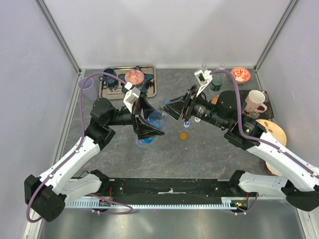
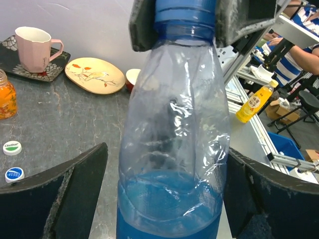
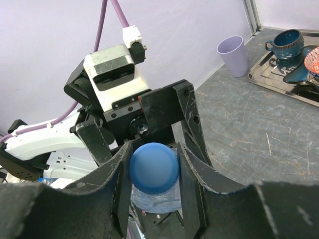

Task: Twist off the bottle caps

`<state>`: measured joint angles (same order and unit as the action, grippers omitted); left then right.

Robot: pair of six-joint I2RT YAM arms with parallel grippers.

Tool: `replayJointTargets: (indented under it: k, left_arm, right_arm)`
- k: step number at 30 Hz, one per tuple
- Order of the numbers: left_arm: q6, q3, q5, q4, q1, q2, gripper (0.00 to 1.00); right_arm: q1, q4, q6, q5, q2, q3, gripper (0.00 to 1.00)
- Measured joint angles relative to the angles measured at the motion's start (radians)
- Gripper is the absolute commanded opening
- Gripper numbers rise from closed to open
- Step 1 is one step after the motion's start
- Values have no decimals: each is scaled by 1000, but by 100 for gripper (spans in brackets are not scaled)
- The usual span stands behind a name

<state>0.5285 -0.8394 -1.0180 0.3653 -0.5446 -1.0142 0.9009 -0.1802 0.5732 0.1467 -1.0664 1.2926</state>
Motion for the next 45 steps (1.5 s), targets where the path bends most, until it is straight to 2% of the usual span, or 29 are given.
replayJointTargets:
  k: [1,7,9,10,11,14,17,21,26,34,39,45]
  left_arm:
    - [-6,0,-4,-6,0,2,81]
    - [-41,0,-30,-36,-1,10,57]
    - [-50,0,-32,-42,0,9,53]
    - [-54,0,-32,-45,0,10,49]
    - [-58,0,-32,-49,-1,10,48]
    - [-77,0,-15,-74,-1,13,41]
    - [-112,0,45,-126,-3,18,41]
    - [-179,0,218,-211,-32,36,41]
    - [-280,-1,529,-290,-135,82,40]
    - [-434,-10,1014,-353,-328,92,37]
    - [-499,-16,1171,-367,-394,81,36]
    - [-530,-16,1255,-372,-405,80,35]
  right_arm:
    - [0,6,1,5,-5,0,0]
    - [-3,16,3,10,-24,0,0]
    - [-3,15,2,10,-25,0,31]
    - [-3,15,1,10,-26,0,43]
    - [-3,13,-1,10,-26,0,62]
    - [-3,-1,-6,-16,-26,2,83]
    - [-2,-33,-15,-80,-26,17,91]
    - [-2,-101,-19,-211,-27,66,91]
    - [-2,-160,1,-356,-56,148,87]
    - [-2,-200,34,-426,-169,222,79]
    - [-2,-203,45,-425,-223,231,74]
    - [-2,-204,56,-414,-244,231,65]
